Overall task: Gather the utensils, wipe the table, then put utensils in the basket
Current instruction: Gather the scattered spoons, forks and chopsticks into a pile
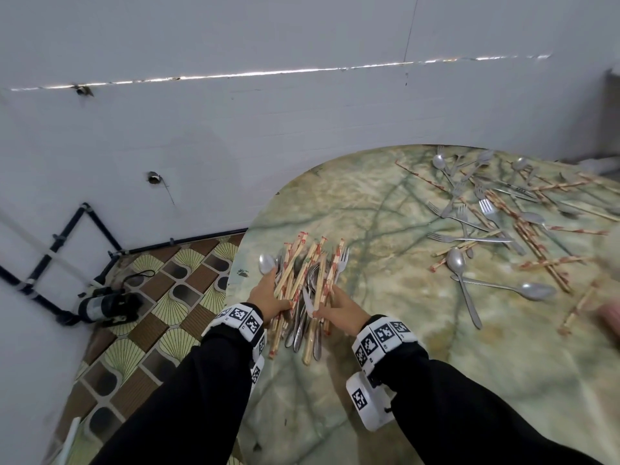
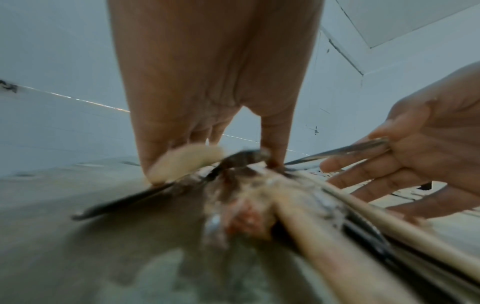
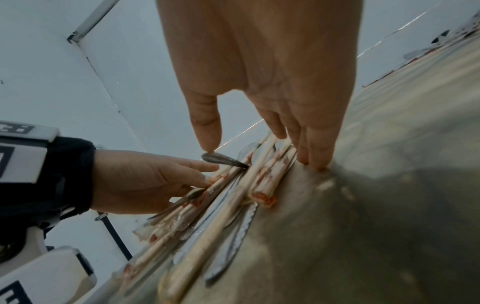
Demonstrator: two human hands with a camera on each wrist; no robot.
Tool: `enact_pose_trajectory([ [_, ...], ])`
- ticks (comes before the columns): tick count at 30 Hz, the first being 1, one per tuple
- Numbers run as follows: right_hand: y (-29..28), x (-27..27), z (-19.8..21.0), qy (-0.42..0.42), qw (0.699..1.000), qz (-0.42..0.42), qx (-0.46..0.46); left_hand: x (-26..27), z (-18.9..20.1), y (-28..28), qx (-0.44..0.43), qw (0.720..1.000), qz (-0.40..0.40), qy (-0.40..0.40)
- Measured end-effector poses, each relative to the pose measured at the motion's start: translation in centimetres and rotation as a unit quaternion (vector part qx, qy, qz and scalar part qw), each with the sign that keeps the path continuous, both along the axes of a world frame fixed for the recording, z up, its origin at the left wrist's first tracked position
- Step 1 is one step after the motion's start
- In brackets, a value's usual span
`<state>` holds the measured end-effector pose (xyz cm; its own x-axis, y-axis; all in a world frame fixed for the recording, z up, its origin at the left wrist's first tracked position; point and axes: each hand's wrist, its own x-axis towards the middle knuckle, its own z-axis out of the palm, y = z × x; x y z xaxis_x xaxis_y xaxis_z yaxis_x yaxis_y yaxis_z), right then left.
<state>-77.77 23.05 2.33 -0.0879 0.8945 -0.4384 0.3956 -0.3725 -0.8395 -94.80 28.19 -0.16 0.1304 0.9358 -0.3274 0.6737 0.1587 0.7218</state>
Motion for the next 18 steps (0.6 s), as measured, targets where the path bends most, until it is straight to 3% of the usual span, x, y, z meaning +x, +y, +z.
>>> enact_pose_trajectory([
  [3,-0.7,1.0,0.5,0.028,0.999,-0.014,-0.008,0.8,0.4,-0.3,0.022,1.000,-0.007,-0.002],
  [13,-2.9,5.9,1.2,-0.022,0.998,-0.065,0.002,1.5,1.3,-1.7,0.004,0.999,-0.035,0.034],
  [18,-4.0,6.8,0.7,-0.023,0.997,-0.076,-0.001,0.7,1.3,-2.5,-0.003,0.995,-0.020,0.094],
])
